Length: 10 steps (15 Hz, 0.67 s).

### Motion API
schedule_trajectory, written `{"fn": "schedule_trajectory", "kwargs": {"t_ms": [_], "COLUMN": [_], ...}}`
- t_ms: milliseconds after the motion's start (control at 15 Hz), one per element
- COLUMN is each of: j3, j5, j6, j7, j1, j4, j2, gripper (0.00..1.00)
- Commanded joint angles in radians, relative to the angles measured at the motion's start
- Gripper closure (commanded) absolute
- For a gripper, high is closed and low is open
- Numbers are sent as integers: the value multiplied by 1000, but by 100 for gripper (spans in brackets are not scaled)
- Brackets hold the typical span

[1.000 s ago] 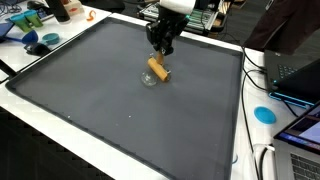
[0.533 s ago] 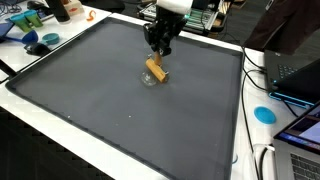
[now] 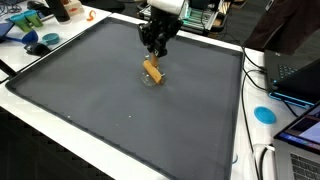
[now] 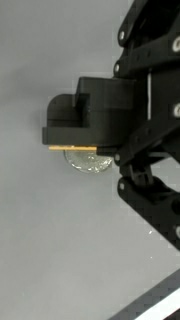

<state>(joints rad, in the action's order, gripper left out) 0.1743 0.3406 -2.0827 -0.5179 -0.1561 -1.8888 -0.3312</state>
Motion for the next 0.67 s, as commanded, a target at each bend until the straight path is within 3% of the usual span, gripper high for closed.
{"fn": "schedule_trajectory", "kwargs": {"t_ms": [0,600], "j3": [-15,-39], "j5": [-2,-25], "j6": [-59,-73], "j7": [28,126], "j1": [15,30], "j4": [23,54], "j2": [-66,-85], "gripper": [76,76]}}
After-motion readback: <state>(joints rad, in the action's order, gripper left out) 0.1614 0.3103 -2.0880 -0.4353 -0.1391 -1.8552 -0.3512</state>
